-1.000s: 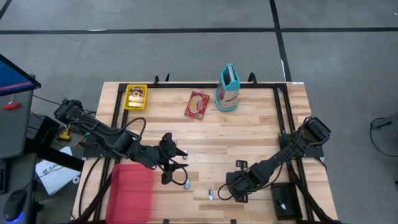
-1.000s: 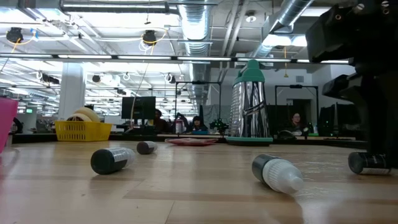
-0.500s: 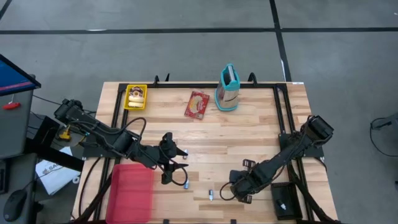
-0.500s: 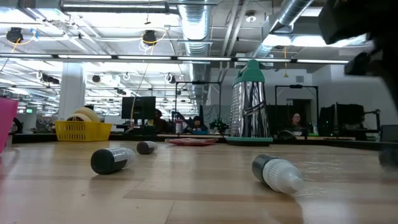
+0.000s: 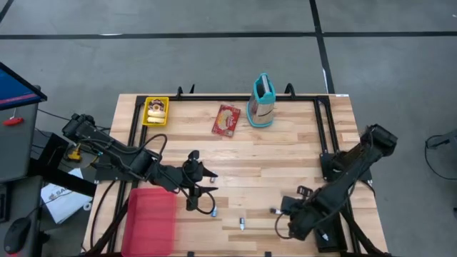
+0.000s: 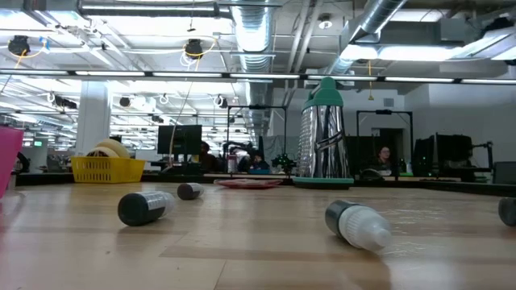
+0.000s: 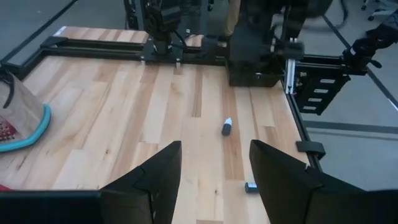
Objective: Pick & Place Food Item
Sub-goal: Put the black food coloring bottle into the black basket
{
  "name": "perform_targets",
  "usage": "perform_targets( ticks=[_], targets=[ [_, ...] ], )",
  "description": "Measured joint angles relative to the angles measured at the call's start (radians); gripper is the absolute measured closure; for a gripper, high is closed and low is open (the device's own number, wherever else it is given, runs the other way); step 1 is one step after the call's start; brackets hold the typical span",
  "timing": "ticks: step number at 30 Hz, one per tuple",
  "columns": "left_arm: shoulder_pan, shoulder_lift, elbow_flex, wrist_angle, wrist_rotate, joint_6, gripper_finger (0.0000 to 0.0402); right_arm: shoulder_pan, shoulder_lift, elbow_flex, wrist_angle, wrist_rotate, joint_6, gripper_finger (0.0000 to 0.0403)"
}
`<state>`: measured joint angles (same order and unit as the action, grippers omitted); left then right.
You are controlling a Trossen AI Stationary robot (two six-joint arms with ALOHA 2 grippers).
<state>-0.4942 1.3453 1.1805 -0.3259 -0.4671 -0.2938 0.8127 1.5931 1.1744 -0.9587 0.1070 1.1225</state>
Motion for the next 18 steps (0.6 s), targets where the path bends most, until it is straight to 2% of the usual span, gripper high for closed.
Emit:
perform_targets(
  ticks=[3,8,14,18],
  targets=[
    [0.007,0.000,0.000,0.001,0.000,0.001,0.0215,-0.030,0.069,-0.001,0.001,-0.017,-0.011,0.0323],
    [0.007,0.000,0.000,0.013,0.000,-0.001,0.0215,-0.092,0.180,-0.001,0.002,-0.058,-0.032,0.0257],
    [0.007,0.000,0.000,0.020,0.000,-0.001,0.0215,-0.101,0.216,-0.001,0.111,-0.052,-0.091,0.0175],
    [0.007,0.000,0.000,0.020,0.000,-0.001,0.0215,-0.086,0.228,-0.014,0.145,-0.039,-0.102,0.0156]
  ],
)
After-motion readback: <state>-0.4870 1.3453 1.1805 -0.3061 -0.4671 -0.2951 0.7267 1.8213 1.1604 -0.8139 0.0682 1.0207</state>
